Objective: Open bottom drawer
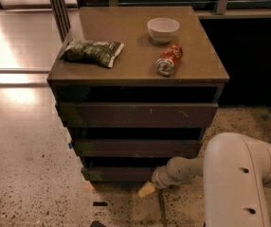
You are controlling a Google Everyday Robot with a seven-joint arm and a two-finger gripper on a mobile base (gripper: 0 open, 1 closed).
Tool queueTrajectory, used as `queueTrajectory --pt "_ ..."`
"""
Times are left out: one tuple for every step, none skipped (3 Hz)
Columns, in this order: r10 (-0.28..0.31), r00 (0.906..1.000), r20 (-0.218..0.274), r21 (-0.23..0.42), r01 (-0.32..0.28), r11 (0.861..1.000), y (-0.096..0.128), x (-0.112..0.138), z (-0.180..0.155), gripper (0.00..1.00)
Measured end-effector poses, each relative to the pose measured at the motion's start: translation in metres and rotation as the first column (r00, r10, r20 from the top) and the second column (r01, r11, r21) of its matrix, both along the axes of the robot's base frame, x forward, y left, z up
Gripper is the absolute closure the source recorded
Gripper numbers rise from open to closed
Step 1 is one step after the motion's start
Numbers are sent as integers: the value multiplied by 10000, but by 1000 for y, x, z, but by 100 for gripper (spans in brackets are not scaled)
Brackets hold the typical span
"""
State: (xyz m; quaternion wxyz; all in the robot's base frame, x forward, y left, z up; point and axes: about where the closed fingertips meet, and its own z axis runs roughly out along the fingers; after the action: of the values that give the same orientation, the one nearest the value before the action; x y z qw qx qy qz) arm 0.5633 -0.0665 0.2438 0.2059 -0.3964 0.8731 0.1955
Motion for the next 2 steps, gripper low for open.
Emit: queueTrajectory --pt "0 10000 0 0 0 10000 0 0 0 0" --pt "-526 9986 39 -1 526 9986 -4 12 -21 0"
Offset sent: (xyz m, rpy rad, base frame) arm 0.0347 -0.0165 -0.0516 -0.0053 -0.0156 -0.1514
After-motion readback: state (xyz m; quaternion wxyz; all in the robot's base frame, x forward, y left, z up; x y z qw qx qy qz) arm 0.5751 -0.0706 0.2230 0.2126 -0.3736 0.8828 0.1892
